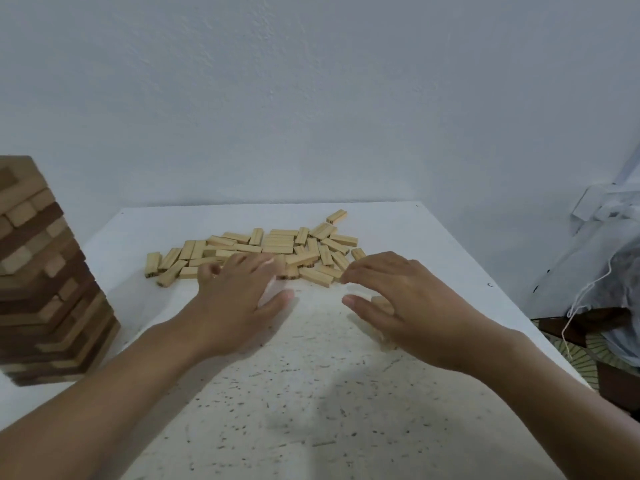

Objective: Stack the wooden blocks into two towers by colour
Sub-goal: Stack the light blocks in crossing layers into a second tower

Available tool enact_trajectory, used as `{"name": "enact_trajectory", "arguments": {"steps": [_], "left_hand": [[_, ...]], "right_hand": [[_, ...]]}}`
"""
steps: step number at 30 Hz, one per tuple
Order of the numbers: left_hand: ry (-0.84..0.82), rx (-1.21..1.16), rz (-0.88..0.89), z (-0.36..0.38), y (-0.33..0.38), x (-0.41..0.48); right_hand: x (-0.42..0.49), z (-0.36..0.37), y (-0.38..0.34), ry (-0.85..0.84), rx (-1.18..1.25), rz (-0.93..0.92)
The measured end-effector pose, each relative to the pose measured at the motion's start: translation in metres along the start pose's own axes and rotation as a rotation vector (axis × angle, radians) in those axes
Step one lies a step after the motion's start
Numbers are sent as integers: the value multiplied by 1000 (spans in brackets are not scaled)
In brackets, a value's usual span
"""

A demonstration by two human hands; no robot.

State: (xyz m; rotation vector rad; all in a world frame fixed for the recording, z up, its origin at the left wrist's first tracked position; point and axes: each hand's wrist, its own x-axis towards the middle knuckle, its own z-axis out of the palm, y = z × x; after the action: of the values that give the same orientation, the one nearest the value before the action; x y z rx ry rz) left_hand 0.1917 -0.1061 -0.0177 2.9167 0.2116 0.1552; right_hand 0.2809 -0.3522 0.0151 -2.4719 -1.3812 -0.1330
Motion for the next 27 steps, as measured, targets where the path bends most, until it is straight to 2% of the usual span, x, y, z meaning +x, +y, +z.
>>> {"name": "enact_trajectory", "arguments": {"steps": [4, 11, 16, 24, 27], "left_hand": [[-54, 165, 37, 10, -7, -7], [87, 204, 136, 15, -13, -2], [111, 186, 148, 11, -13, -1], [201, 76, 149, 7, -19, -32], [164, 31, 154, 3, -21, -48]], "right_hand": [[21, 12, -27, -28, -111, -48], [56, 37, -54, -133, -223, 71], [64, 51, -62, -179, -356, 159], [58, 65, -68, -32, -180, 91], [57, 74, -71, 40, -25, 34]]}}
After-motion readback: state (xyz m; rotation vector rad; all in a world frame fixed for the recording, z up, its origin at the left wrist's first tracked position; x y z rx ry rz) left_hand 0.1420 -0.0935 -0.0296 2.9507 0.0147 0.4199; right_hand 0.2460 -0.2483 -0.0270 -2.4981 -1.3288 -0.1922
